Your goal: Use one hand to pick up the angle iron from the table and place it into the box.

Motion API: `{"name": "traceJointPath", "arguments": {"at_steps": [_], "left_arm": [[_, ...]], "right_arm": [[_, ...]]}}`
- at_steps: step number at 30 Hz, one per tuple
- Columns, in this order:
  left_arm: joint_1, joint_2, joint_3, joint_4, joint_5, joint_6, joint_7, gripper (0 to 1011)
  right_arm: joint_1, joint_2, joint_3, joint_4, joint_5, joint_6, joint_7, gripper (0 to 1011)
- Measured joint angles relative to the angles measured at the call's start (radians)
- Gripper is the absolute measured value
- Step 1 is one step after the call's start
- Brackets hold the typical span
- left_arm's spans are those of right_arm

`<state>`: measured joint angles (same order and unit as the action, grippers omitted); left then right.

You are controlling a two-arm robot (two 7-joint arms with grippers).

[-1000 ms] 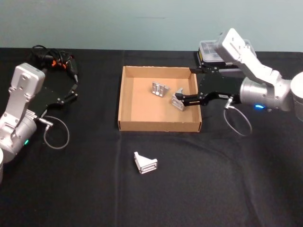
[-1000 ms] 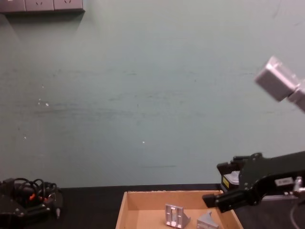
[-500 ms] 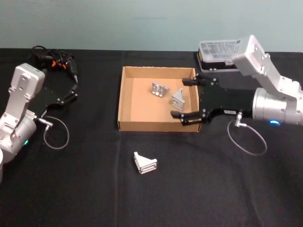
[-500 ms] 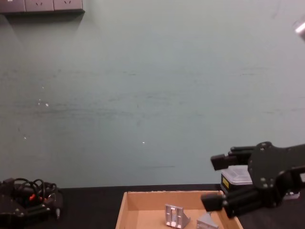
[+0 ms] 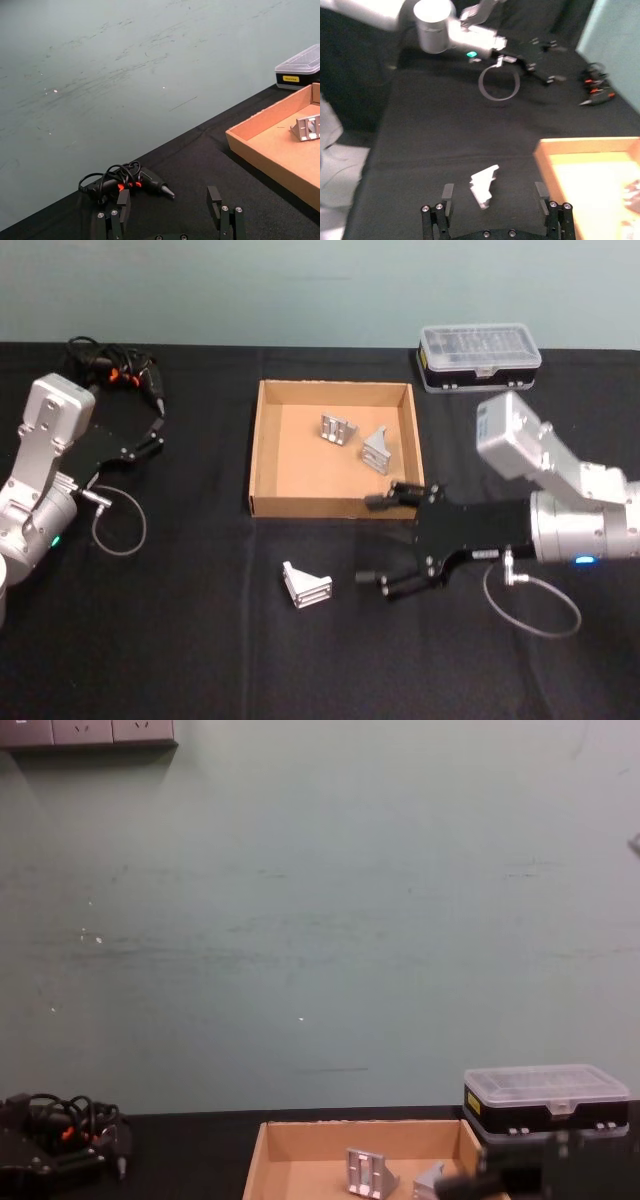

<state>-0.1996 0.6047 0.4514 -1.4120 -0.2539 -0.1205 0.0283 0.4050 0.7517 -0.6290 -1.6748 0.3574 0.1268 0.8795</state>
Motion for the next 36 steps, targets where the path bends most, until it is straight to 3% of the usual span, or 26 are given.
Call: {"name": "traceJointPath", "arguments": {"at_steps": [13,27,36], "left_arm": [[0.0,0.0,0.0,0.0,0.0,0.0,0.0,1000],[0.0,0.0,0.0,0.0,0.0,0.0,0.0,1000],[0.0,0.0,0.0,0.0,0.0,0.0,0.0,1000]], "right_arm": [[0.048,-0.019,-0.11,0.063,-0.056,-0.007,0.039,1004],[0.098,-0.094,-0.162,0.176,-0.067,-0.022,0.025,1004],[0.121,-0.121,-0.2,0.223,-0.087,-0.03,0.034,1004]]}}
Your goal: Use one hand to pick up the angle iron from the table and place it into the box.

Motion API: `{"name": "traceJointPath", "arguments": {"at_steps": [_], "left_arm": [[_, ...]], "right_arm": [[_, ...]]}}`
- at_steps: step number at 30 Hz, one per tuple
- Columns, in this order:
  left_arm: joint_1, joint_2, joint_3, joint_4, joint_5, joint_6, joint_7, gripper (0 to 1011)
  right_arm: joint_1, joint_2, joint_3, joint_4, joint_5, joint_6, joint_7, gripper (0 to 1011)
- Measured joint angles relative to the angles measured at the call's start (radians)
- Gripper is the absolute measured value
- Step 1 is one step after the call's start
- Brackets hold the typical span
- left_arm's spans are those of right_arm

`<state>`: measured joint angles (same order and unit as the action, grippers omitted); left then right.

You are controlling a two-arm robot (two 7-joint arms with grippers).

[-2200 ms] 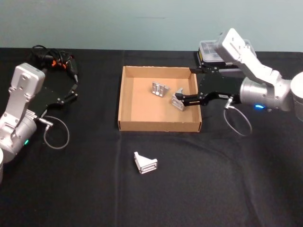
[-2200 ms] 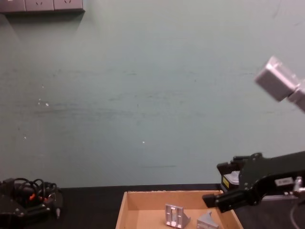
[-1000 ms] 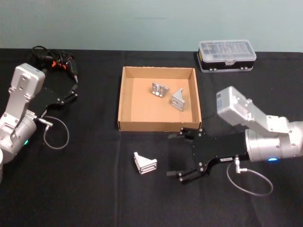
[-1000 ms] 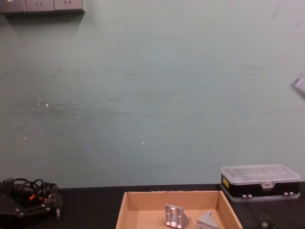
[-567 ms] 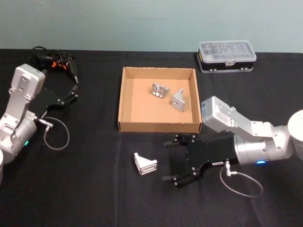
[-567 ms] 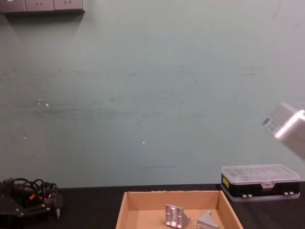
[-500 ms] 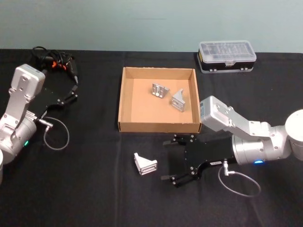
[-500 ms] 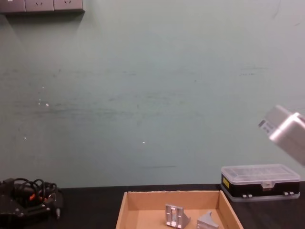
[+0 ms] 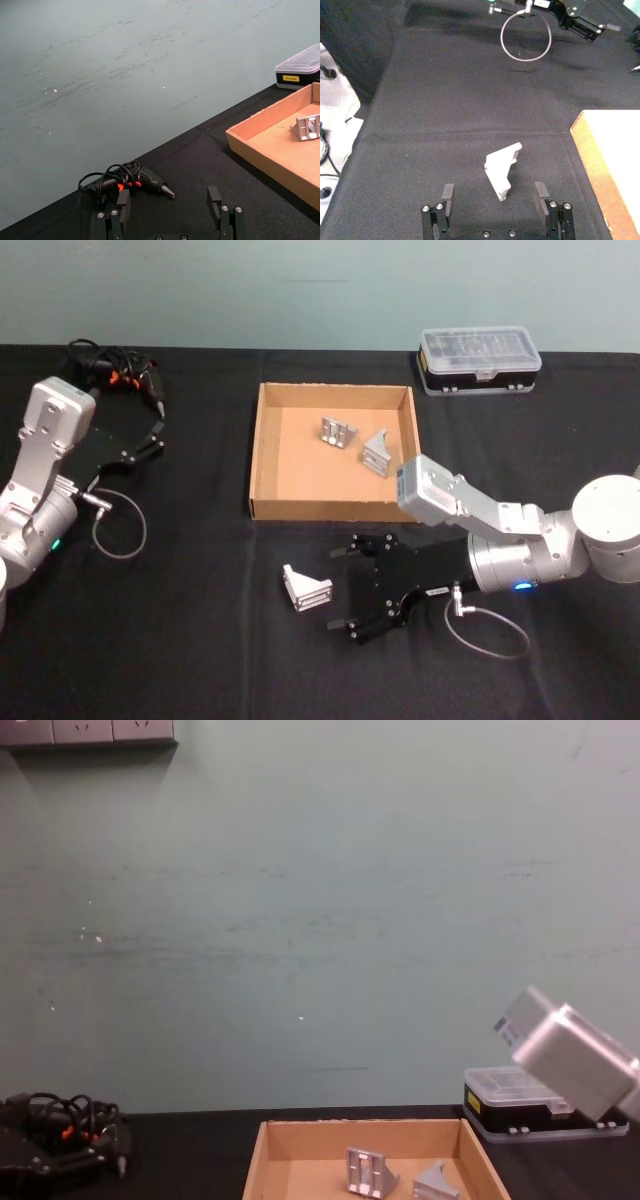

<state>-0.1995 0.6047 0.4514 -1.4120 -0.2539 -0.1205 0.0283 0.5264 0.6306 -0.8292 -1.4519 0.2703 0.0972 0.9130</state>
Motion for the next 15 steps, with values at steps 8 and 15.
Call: {"name": "traceJointPath", "arguments": {"at_steps": [8,15], "left_arm": [[0.0,0.0,0.0,0.0,0.0,0.0,0.0,1000],[0.0,0.0,0.0,0.0,0.0,0.0,0.0,1000]], "right_arm": [[0.012,-0.02,-0.022,0.027,-0.015,-0.003,0.005,1004],[0.026,-0.042,-0.034,0.053,-0.025,-0.008,0.005,1004]]}}
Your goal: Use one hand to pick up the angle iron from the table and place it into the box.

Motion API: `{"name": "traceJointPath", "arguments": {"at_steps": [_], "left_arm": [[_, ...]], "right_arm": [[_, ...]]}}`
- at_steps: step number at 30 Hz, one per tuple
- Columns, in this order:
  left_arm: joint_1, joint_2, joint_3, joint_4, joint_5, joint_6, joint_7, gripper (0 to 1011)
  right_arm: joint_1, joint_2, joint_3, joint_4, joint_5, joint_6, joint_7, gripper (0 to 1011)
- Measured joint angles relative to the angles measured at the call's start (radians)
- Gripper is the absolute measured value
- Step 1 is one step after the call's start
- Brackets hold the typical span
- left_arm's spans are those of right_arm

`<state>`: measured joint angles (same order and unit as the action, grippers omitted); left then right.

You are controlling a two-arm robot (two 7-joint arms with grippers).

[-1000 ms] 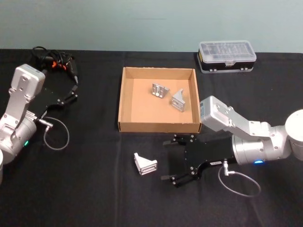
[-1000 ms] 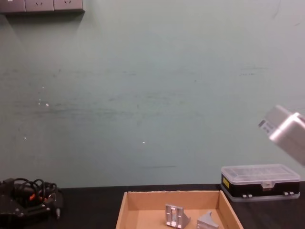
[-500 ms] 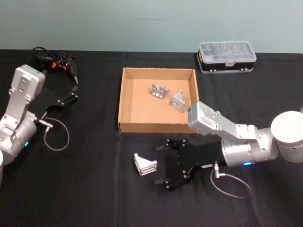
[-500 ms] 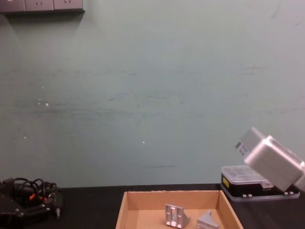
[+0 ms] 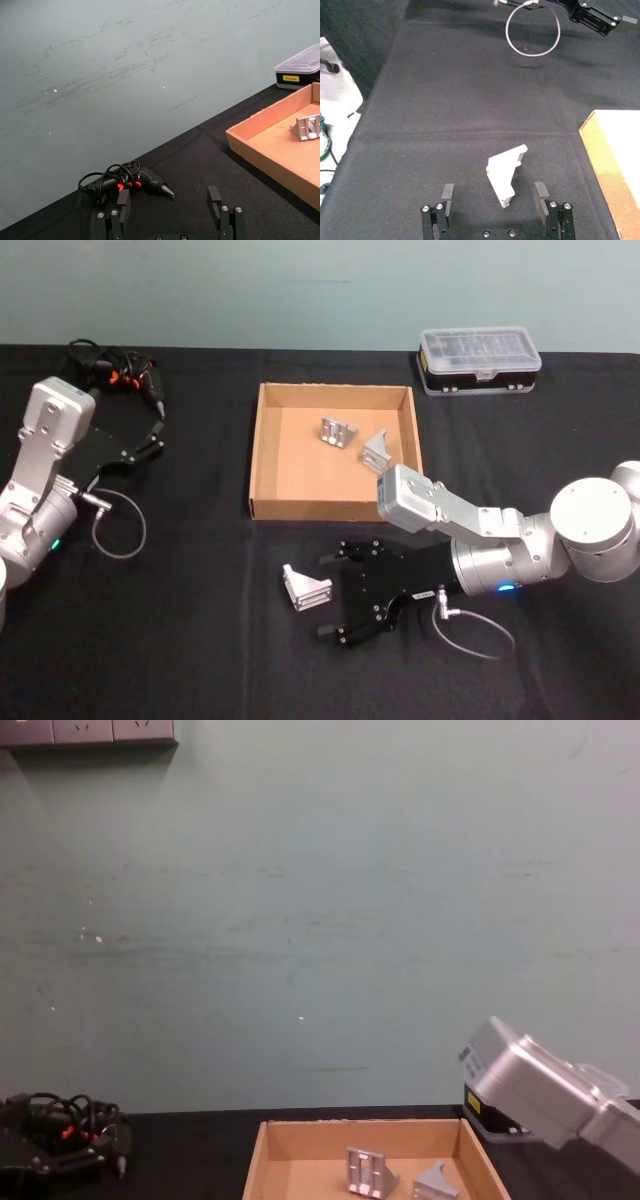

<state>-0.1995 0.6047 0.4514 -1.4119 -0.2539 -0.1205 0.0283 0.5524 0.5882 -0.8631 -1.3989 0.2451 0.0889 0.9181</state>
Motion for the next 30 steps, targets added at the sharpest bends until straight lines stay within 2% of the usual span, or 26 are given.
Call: {"name": "traceJointPath", "arguments": {"at_steps": [13,26,30], "left_arm": [[0.0,0.0,0.0,0.0,0.0,0.0,0.0,1000],[0.0,0.0,0.0,0.0,0.0,0.0,0.0,1000],[0.0,0.0,0.0,0.0,0.0,0.0,0.0,1000]], "right_arm": [[0.021,-0.027,-0.005,0.044,-0.007,-0.011,-0.001,1004],[0.025,-0.032,-0.005,0.054,-0.008,-0.013,-0.001,1004],[0.025,-0.031,-0.004,0.055,-0.007,-0.015,-0.002,935]]}}
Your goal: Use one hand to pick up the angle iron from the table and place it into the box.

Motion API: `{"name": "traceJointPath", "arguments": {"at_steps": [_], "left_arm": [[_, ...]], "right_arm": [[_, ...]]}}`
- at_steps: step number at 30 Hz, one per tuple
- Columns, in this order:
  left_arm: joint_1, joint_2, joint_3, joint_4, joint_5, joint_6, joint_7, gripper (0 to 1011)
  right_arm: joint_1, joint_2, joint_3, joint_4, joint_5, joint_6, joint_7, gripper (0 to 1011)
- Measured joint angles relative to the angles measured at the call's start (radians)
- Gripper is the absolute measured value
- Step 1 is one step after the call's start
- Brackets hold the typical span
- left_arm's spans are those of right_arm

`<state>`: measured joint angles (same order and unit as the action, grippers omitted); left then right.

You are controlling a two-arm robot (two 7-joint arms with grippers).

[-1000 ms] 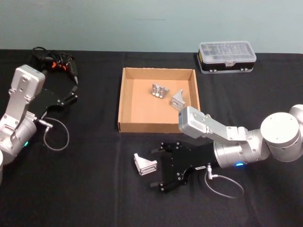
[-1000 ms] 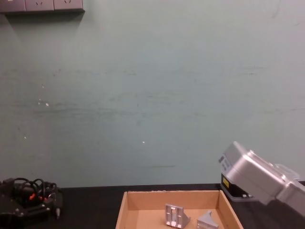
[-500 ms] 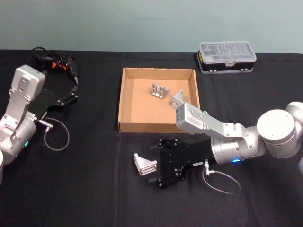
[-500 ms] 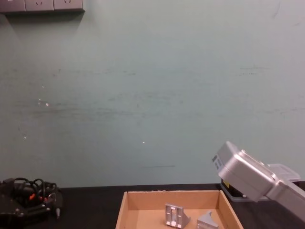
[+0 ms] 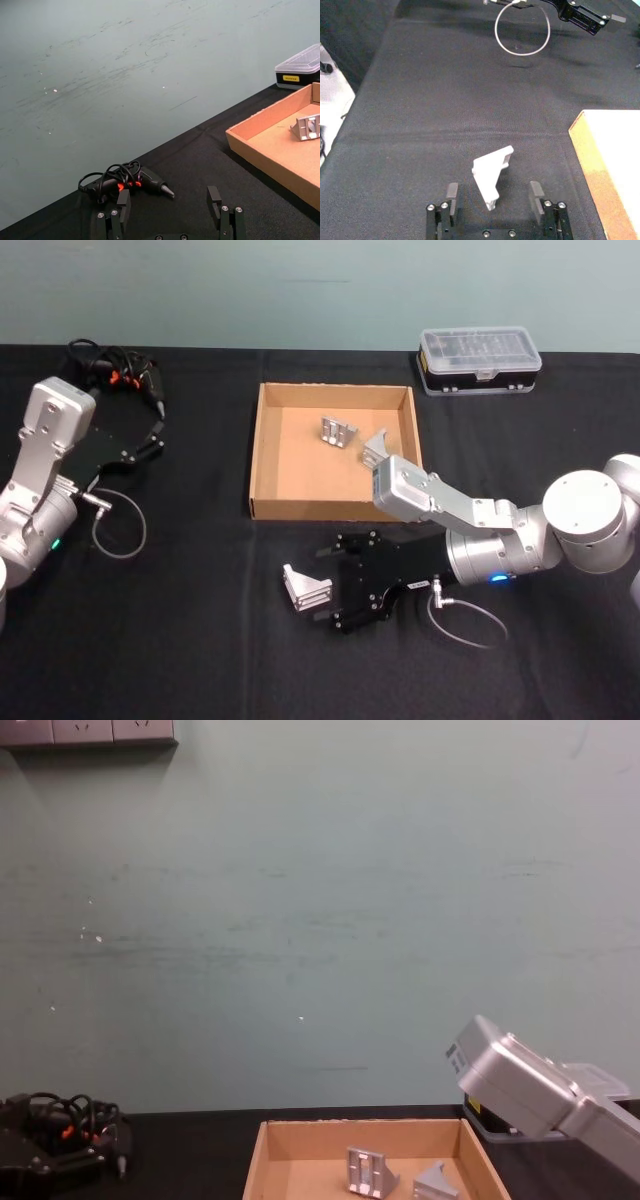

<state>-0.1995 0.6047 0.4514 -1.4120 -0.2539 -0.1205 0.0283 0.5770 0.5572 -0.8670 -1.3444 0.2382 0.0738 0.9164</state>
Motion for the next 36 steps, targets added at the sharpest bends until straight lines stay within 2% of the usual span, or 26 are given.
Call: {"name": "traceJointPath", "arguments": {"at_steps": [3,4,8,9,12,14,15,19,20,22,28,36], "left_arm": [[0.0,0.0,0.0,0.0,0.0,0.0,0.0,1000],[0.0,0.0,0.0,0.0,0.0,0.0,0.0,1000],[0.0,0.0,0.0,0.0,0.0,0.0,0.0,1000],[0.0,0.0,0.0,0.0,0.0,0.0,0.0,1000],[0.0,0.0,0.0,0.0,0.0,0.0,0.0,1000],[0.0,0.0,0.0,0.0,0.0,0.0,0.0,1000],[0.0,0.0,0.0,0.0,0.0,0.0,0.0,1000],[0.0,0.0,0.0,0.0,0.0,0.0,0.0,1000],[0.0,0.0,0.0,0.0,0.0,0.0,0.0,1000],[0.0,0.0,0.0,0.0,0.0,0.0,0.0,1000],[0.0,0.0,0.0,0.0,0.0,0.0,0.0,1000],[0.0,0.0,0.0,0.0,0.0,0.0,0.0,1000]], "right_arm": [[-0.002,0.0,0.001,0.0,0.001,-0.002,-0.001,844],[-0.002,0.0,0.002,0.0,0.001,-0.002,-0.001,844],[-0.006,0.001,0.005,0.0,0.004,-0.005,-0.004,715],[-0.006,0.001,0.006,0.0,0.005,-0.005,-0.004,656],[-0.008,0.001,0.008,0.0,0.007,-0.005,-0.006,595],[-0.009,0.001,0.009,0.0,0.008,-0.006,-0.006,491],[-0.01,0.001,0.009,0.0,0.009,-0.007,-0.007,491],[-0.011,0.001,0.009,0.0,0.01,-0.007,-0.007,371],[-0.011,0.0,0.009,0.0,0.01,-0.007,-0.007,309],[-0.012,0.0,0.009,0.001,0.01,-0.007,-0.007,274],[-0.012,-0.002,0.009,0.002,0.009,-0.006,-0.008,81],[-0.019,0.001,0.012,-0.014,0.011,-0.002,-0.015,75]]}}
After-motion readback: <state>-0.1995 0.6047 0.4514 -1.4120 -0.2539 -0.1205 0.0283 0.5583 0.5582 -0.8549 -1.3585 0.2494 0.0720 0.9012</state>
